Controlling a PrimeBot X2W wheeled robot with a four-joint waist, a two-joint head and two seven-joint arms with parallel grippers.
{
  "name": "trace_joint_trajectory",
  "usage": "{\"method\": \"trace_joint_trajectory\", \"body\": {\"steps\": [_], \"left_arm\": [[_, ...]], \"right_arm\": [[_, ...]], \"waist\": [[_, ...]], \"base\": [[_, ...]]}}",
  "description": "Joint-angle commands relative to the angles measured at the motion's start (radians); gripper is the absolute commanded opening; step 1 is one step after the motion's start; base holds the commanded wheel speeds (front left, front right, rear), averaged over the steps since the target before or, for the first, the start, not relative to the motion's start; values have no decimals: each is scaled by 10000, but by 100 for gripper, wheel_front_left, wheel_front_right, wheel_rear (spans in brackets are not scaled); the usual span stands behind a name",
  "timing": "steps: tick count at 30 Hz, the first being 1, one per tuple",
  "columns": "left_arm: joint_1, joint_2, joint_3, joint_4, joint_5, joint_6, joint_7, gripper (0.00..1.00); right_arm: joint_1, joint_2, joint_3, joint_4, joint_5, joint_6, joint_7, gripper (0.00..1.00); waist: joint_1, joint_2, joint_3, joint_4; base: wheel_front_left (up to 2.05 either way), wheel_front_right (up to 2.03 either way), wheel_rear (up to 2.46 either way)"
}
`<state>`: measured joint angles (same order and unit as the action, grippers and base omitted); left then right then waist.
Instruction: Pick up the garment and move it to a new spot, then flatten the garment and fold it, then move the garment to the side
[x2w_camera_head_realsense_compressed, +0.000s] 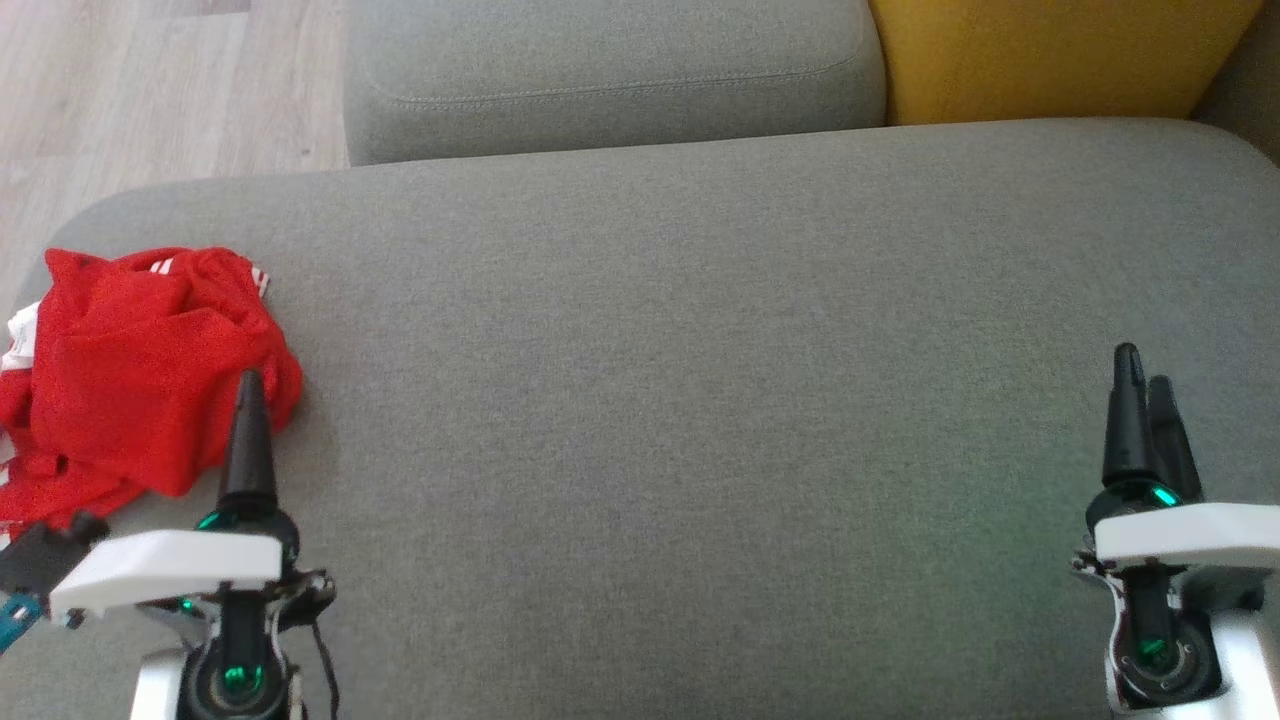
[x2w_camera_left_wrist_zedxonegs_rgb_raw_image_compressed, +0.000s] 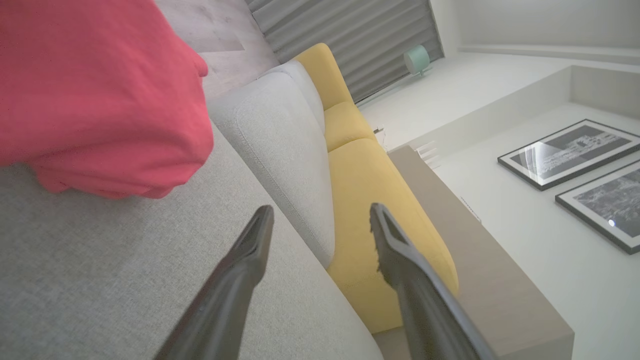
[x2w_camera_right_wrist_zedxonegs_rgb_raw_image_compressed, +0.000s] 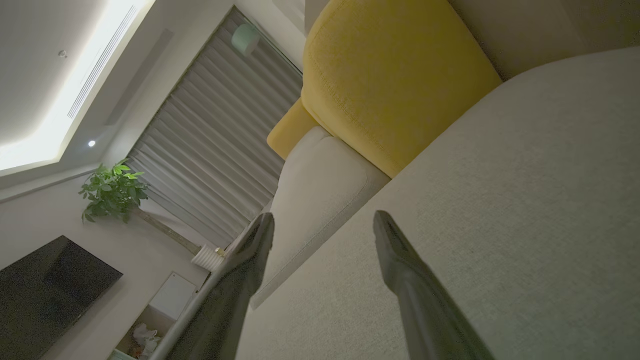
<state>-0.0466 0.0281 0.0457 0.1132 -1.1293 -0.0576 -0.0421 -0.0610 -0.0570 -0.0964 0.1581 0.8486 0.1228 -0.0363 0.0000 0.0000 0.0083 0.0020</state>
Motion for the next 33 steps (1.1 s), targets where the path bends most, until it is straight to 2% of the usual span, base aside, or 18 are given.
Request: {"method": "trace_joint_trajectory", "body": {"steps": [1,17,20,33], "left_arm": [[-554,139,46,-519,381,61,-101,100],[-608,188,-1268,-782,4155,470,-568,100],[-621,260,-1472,-777,4582,556,-626,100],[-858,887,-2801,-671,6596,1751,-1007,100]], "right_arm": [[-615,-244,173,-471,-423,34,-140,100],[-631,-405,742,-386,-3265,44,-611,100],[-638,-413,798,-279,-3603,45,-670,100],[-694,-330,974,-88,-6031,53,-1054,100]], "waist": [[0,0,3,-2],[0,0,14,16],[0,0,15,9],[0,0,65,-30]], "base": [[0,0,0],[0,0,0],[0,0,0],[0,0,0]]}}
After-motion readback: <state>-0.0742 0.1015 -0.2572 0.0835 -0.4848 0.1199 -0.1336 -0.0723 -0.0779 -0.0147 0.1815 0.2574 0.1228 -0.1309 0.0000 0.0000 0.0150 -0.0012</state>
